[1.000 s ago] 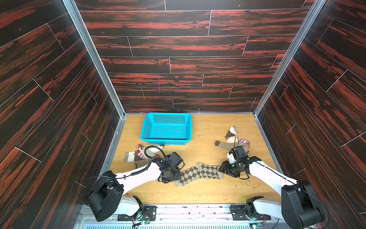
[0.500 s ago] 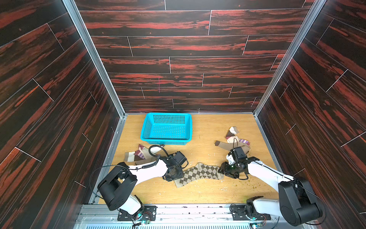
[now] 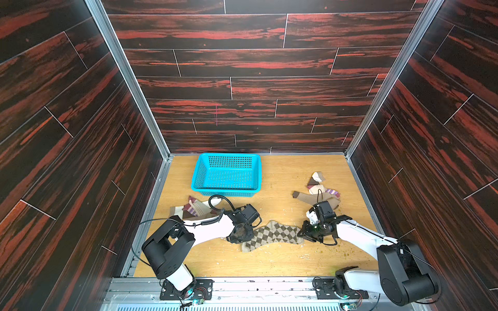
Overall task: Place the socks together as a pair
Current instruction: Pick up a pair of socks from the center of the board, then place a pair of socks in the bin.
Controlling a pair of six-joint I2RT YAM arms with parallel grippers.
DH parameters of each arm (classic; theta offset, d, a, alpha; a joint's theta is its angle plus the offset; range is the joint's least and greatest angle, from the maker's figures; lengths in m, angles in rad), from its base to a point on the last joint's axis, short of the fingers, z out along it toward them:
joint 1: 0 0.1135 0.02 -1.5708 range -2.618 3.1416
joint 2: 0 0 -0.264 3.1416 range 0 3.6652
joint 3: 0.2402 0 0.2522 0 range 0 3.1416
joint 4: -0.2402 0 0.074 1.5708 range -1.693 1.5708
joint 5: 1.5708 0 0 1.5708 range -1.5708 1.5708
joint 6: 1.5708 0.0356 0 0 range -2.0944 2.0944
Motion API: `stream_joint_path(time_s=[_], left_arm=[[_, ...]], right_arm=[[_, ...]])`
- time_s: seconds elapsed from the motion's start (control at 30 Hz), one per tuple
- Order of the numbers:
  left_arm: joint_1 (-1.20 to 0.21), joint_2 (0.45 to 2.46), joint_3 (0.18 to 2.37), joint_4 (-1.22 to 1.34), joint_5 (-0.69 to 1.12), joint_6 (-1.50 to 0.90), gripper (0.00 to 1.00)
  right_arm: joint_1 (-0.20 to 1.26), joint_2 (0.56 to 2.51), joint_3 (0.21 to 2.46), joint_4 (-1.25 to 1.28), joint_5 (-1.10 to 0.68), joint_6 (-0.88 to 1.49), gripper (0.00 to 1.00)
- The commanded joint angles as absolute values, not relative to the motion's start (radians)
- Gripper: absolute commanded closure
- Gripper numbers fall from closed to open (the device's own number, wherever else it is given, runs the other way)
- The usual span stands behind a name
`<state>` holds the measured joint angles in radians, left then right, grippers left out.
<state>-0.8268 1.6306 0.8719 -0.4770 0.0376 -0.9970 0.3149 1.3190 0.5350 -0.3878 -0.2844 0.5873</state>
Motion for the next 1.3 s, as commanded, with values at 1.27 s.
stream_joint_path(time_s=[1.27], left_arm=[[-0.714,1.371,1.232,-0.769,-0.016,-0.826,1.00]], right_arm=[[0.321,1.115,0.910,-0.619,-0.425,0.602,1.00]])
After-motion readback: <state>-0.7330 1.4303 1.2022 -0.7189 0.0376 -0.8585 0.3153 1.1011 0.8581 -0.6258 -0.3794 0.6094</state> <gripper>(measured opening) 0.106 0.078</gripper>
